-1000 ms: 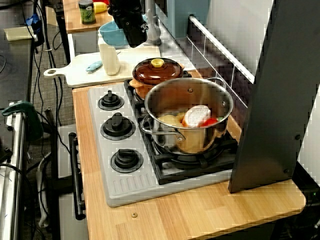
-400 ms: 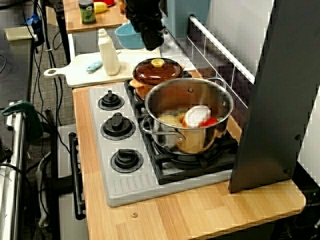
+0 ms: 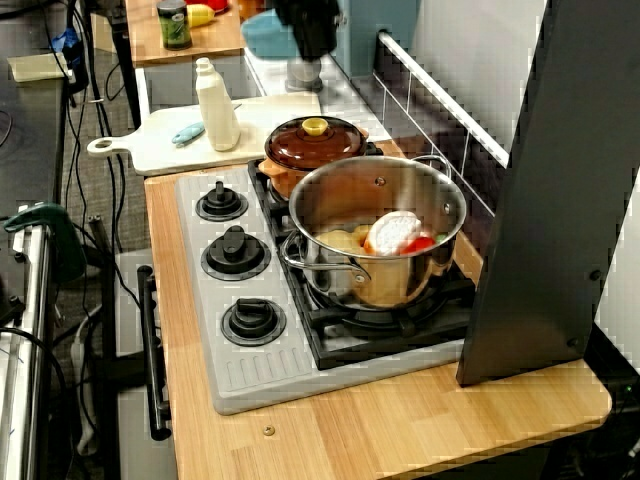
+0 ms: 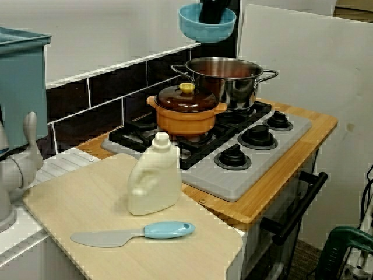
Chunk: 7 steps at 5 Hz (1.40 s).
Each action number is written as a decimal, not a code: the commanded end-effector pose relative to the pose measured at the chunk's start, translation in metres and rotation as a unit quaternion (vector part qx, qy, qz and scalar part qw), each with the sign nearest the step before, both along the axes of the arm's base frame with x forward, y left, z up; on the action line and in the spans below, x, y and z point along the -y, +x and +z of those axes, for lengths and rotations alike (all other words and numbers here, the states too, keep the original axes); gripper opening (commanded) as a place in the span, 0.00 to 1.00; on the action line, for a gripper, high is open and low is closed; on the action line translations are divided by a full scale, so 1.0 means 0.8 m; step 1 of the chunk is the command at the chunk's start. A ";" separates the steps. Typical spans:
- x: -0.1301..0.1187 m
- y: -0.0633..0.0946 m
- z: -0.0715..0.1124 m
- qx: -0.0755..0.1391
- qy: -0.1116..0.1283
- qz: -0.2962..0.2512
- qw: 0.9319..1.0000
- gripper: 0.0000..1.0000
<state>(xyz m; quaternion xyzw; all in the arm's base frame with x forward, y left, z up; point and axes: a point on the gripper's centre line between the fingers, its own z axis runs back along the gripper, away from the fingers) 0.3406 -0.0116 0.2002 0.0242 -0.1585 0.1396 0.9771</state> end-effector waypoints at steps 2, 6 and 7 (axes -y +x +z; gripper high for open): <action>-0.037 -0.001 0.036 0.001 0.000 -0.011 1.000 0.00; -0.075 -0.006 0.056 0.002 0.014 -0.019 1.000 0.00; -0.066 -0.009 0.065 0.010 0.012 -0.026 1.000 0.00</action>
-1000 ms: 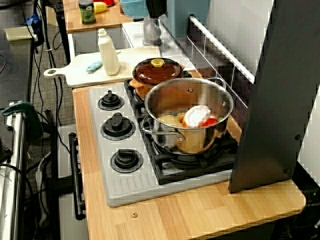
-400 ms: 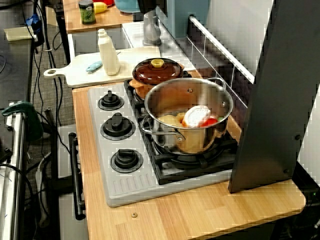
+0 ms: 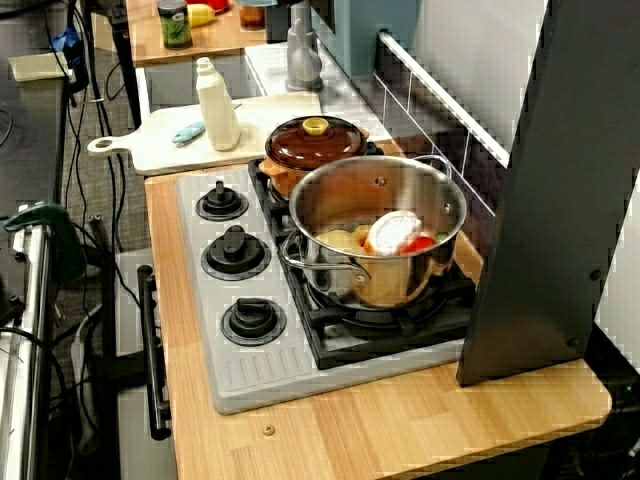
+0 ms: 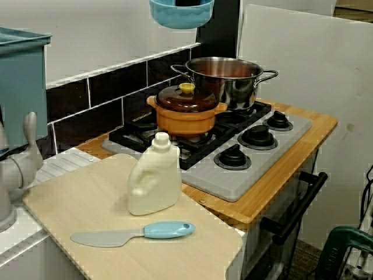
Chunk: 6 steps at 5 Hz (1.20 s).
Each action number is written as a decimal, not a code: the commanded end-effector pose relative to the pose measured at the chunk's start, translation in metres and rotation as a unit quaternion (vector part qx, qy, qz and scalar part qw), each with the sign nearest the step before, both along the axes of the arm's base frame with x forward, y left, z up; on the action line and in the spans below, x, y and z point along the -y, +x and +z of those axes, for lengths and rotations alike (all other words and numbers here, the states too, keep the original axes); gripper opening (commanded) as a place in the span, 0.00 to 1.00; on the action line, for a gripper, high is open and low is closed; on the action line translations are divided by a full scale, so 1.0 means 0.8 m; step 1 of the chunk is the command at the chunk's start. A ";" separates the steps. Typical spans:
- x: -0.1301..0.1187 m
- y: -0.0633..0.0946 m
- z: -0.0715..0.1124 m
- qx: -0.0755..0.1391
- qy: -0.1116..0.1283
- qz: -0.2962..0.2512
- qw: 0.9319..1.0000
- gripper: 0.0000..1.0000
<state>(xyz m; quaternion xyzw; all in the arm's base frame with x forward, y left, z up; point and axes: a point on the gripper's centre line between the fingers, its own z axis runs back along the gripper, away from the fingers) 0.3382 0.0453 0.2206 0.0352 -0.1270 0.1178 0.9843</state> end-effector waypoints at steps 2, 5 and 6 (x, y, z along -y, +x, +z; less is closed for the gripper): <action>0.035 0.001 0.042 0.042 -0.004 -0.014 0.999 0.00; 0.075 0.009 0.035 0.044 -0.004 -0.012 0.999 0.00; 0.088 0.006 0.031 0.045 -0.001 -0.017 0.999 0.00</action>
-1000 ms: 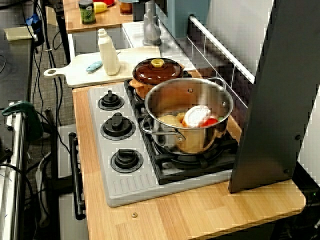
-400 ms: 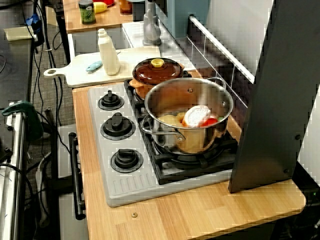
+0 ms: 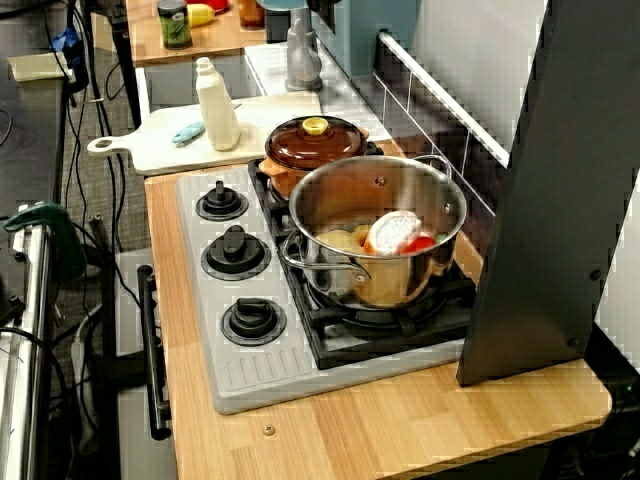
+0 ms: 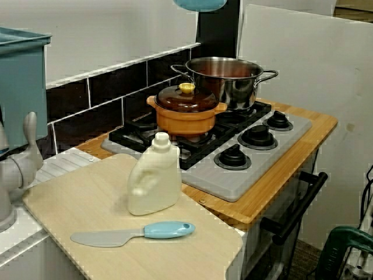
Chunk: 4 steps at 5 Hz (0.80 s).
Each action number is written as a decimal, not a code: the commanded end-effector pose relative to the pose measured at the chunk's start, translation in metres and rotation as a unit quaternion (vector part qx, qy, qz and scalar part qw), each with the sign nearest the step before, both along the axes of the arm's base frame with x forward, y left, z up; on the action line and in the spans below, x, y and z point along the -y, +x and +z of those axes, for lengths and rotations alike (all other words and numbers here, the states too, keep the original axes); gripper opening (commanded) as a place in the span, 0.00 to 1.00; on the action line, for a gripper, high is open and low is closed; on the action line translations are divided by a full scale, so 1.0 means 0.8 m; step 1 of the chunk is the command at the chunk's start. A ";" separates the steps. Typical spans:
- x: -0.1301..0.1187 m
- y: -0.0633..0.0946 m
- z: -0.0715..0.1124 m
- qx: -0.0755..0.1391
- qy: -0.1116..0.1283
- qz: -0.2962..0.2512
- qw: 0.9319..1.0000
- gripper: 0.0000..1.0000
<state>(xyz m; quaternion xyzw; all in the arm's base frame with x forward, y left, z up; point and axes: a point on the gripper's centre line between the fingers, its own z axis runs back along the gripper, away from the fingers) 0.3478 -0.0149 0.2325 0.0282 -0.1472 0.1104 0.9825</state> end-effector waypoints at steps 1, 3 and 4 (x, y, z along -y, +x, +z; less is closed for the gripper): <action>0.023 -0.012 0.016 0.023 0.001 -0.012 1.000 0.00; 0.049 -0.031 0.011 0.024 -0.001 -0.023 0.999 0.00; 0.066 -0.036 0.007 0.024 -0.001 -0.025 0.999 0.00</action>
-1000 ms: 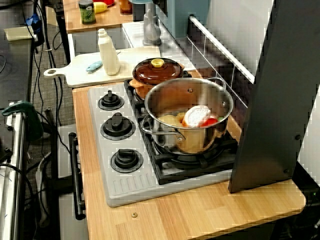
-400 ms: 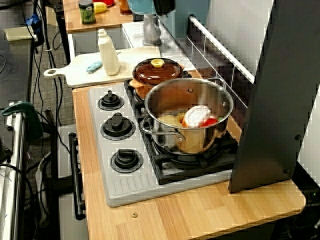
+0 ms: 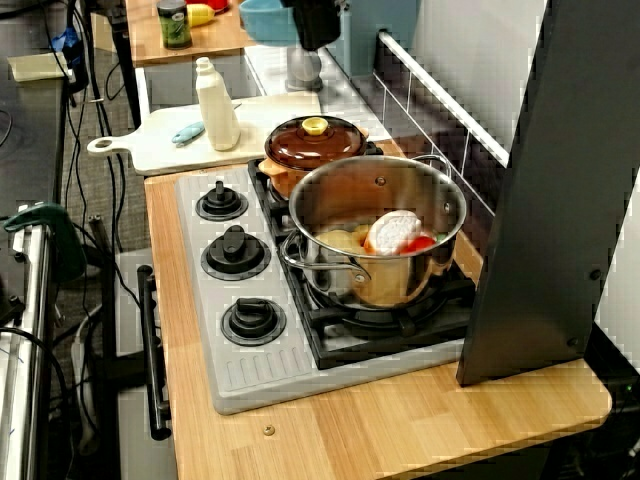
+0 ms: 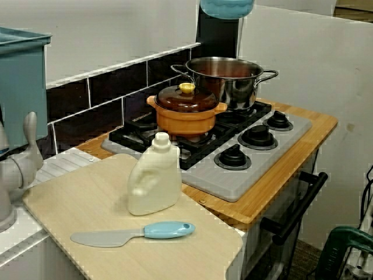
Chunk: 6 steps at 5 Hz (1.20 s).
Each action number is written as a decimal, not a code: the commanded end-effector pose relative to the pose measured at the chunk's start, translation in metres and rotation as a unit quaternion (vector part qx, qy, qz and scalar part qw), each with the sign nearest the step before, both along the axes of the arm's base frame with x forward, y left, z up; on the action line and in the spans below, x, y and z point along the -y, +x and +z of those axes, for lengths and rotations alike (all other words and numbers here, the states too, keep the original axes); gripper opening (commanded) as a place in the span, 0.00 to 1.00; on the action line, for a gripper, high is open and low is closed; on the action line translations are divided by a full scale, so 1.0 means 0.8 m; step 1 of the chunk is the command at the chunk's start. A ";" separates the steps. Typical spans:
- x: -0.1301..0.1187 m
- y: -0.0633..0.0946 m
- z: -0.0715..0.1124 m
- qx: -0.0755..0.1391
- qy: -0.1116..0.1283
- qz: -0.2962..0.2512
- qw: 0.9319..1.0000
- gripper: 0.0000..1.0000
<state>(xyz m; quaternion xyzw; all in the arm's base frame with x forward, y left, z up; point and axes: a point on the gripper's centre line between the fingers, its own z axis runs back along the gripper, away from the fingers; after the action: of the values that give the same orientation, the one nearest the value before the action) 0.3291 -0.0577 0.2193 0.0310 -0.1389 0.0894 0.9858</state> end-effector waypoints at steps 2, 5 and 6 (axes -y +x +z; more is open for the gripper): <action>0.043 -0.017 0.013 0.038 -0.003 -0.010 0.999 0.00; 0.066 -0.009 0.008 0.040 -0.003 -0.011 0.999 0.00; 0.079 -0.003 0.003 0.042 0.000 -0.011 0.999 0.00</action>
<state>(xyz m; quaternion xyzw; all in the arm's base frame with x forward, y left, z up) 0.3264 -0.1227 0.2035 0.0385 -0.1565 0.0787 0.9838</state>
